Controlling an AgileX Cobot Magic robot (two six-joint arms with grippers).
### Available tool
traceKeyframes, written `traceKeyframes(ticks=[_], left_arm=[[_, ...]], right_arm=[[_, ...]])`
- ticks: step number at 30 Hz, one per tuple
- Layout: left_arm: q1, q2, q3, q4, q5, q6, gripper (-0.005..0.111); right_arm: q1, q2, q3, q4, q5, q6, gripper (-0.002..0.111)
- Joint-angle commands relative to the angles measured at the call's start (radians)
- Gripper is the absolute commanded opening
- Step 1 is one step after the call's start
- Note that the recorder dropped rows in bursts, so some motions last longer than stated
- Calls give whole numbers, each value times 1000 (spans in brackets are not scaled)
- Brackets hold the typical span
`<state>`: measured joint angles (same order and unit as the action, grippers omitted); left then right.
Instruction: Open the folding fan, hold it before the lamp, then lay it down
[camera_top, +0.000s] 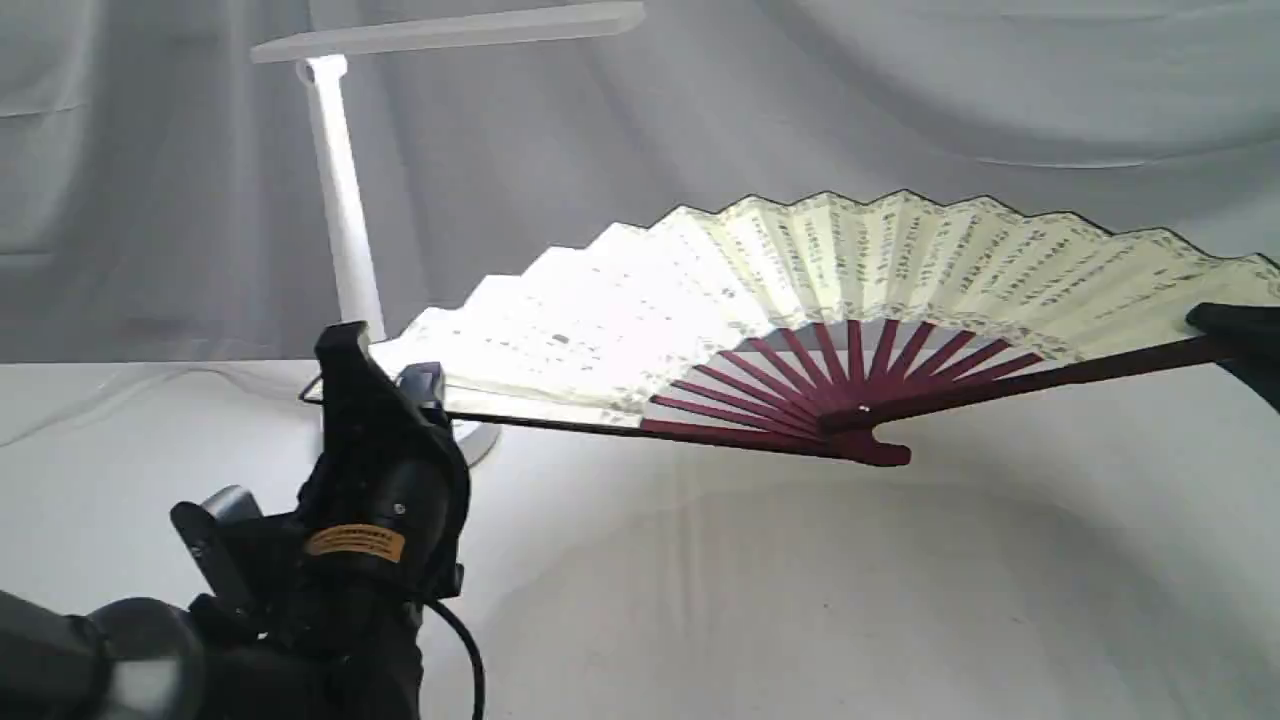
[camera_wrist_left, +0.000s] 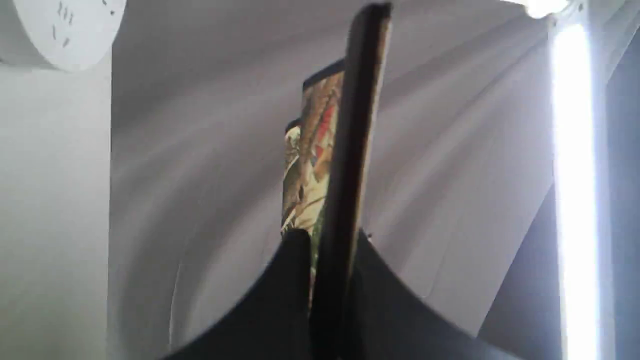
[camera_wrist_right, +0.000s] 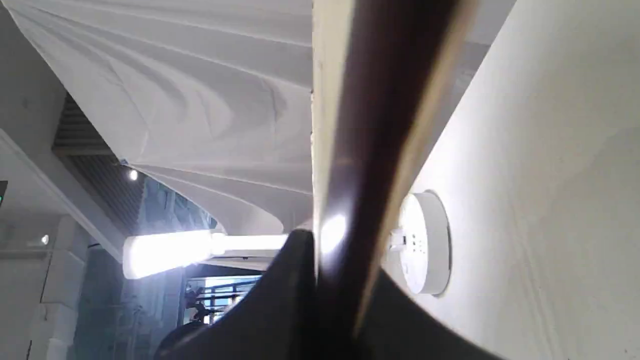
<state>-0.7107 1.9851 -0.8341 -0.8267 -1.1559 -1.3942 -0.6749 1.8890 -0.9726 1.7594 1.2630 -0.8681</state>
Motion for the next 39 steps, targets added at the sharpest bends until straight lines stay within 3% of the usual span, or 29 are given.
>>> traceKeyframes(ticks=[1,17,22,39], left_arm=[[16,-58,30,-82,-65,-43,0],[163,-306,223,-60,-65,-41,0],[232,-366,282,-26,-65,-41,0],[381,-415,292,98,-65,-39,0]], right_arm=[[39,-11,1,-15,-42,-44,0],[246,-78,-1,-15,-42,-21,0],[322,-107,-1,-15,-134,26,0],[457,-119,-171,-15,-253,137,0]])
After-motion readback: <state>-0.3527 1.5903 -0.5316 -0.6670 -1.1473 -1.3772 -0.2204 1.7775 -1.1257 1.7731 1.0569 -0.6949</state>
